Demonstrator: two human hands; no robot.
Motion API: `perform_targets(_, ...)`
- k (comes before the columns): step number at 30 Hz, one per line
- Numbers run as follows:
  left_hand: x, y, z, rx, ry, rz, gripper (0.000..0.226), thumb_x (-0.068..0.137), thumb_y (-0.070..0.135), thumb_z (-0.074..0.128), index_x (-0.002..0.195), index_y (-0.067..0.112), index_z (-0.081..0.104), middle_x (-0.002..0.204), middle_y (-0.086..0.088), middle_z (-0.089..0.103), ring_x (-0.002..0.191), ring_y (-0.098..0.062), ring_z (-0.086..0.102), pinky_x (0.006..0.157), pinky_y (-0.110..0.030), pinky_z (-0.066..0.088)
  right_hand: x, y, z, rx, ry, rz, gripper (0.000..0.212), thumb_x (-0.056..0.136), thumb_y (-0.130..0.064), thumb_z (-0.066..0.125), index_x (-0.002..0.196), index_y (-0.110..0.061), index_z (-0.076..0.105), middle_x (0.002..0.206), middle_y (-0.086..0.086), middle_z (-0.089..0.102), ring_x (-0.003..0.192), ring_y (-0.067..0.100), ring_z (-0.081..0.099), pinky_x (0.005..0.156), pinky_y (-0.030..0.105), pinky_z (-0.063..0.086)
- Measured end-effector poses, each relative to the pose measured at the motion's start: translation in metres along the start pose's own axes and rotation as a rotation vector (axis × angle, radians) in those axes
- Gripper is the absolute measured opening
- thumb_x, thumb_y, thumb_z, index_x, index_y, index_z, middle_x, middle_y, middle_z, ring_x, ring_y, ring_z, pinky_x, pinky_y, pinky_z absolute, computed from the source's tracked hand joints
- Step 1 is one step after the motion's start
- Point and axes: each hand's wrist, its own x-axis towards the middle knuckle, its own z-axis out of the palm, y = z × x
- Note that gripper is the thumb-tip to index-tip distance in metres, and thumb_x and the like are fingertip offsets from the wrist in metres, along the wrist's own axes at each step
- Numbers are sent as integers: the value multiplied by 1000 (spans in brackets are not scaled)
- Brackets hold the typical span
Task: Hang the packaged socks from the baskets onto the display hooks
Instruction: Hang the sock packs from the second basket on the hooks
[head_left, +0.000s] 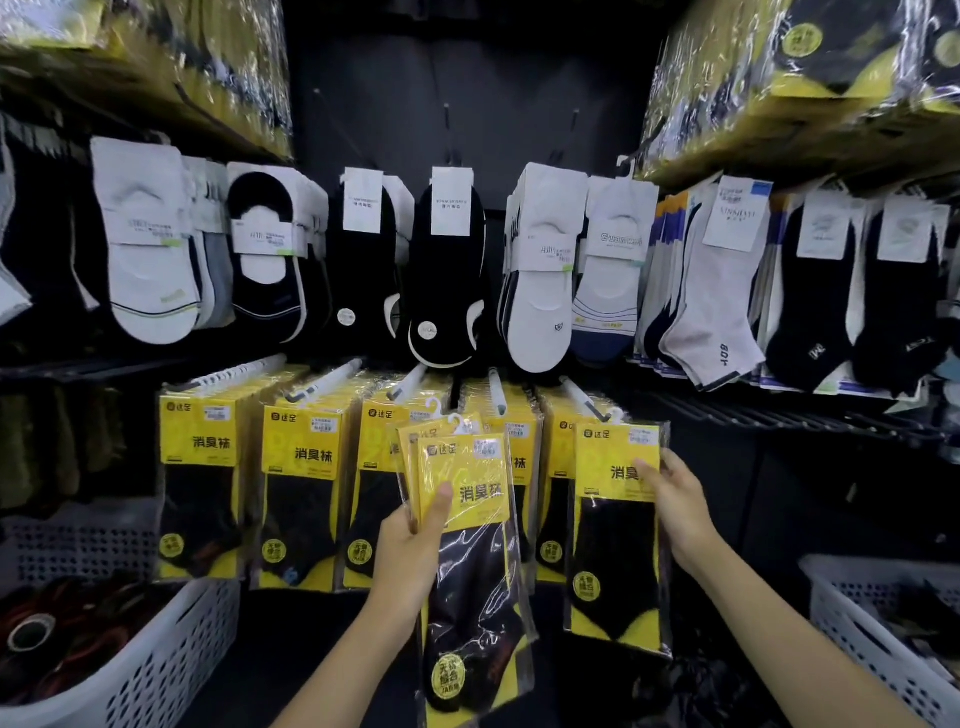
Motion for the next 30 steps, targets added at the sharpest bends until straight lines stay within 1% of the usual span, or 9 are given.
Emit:
perform_targets(3, 3, -4, 1, -30, 3, 0, 26, 78, 58, 56, 76, 32, 55, 74, 12, 51, 60, 1, 44, 45, -3, 39, 12, 4, 7, -6, -63, -4, 17, 97, -10, 51, 103, -22, 61, 100, -1, 70, 85, 7, 67, 62, 11, 52)
perform_targets(10, 7, -11, 6, -92, -14, 19, 26, 78, 53, 56, 86, 30, 65, 79, 6, 65, 67, -1, 56, 51, -2, 43, 30, 28, 17, 6, -44, 87, 6, 93, -22, 60, 96, -23, 65, 102, 3, 71, 89, 11, 68, 77, 25, 54)
perform_targets(13, 6, -11, 10, -108, -11, 14, 19, 81, 50, 57, 87, 33, 64, 74, 9, 69, 64, 0, 60, 50, 0, 41, 38, 37, 23, -62, 110, 168, 26, 85, -33, 70, 98, -11, 67, 102, 6, 68, 94, 18, 61, 92, 36, 49)
perform_targets(17, 2, -11, 12, -102, -12, 8, 12, 86, 44, 58, 88, 33, 63, 71, 22, 70, 61, 14, 60, 48, 1, 40, 37, 42, 25, -73, 377, 258, 37, 79, -29, 77, 103, -3, 65, 104, 8, 64, 92, 18, 54, 86, 29, 45)
perform_targets(21, -4, -8, 11, -115, 30, -14, 17, 82, 46, 62, 84, 29, 64, 66, 10, 67, 61, -3, 61, 46, -2, 41, 13, 43, 24, -80, 449, 254, 36, 80, -21, 76, 106, -3, 60, 112, 14, 63, 103, 27, 60, 88, 32, 48)
perform_targets(23, -6, -8, 14, -113, 45, -44, 23, 80, 50, 63, 80, 27, 62, 60, 14, 64, 61, -1, 58, 50, -9, 43, -7, 36, 27, -27, 345, 206, 27, 85, -23, 71, 104, -7, 60, 108, 11, 64, 102, 25, 62, 86, 31, 51)
perform_targets(26, -13, -6, 21, -126, 36, -80, 27, 78, 51, 66, 82, 24, 64, 64, 17, 66, 72, -2, 61, 61, -16, 40, -48, 15, 39, 47, -38, 194, 26, 94, -35, 55, 102, -13, 66, 98, 3, 69, 91, 18, 66, 77, 26, 54)
perform_targets(28, -19, -5, 28, -136, 8, -71, 26, 76, 49, 68, 90, 27, 67, 80, 12, 72, 80, -4, 66, 65, -17, 44, -73, 6, 47, 22, -215, 119, 30, 89, -40, 58, 100, -15, 69, 94, 1, 73, 87, 15, 70, 75, 23, 55)
perform_targets(30, -24, -2, 33, -136, -23, -45, 23, 74, 45, 71, 90, 30, 69, 82, 13, 74, 78, -1, 68, 62, -12, 47, -91, -1, 52, 6, -239, 20, 31, 79, -38, 67, 95, -11, 70, 88, -4, 75, 81, 7, 70, 69, 16, 53)
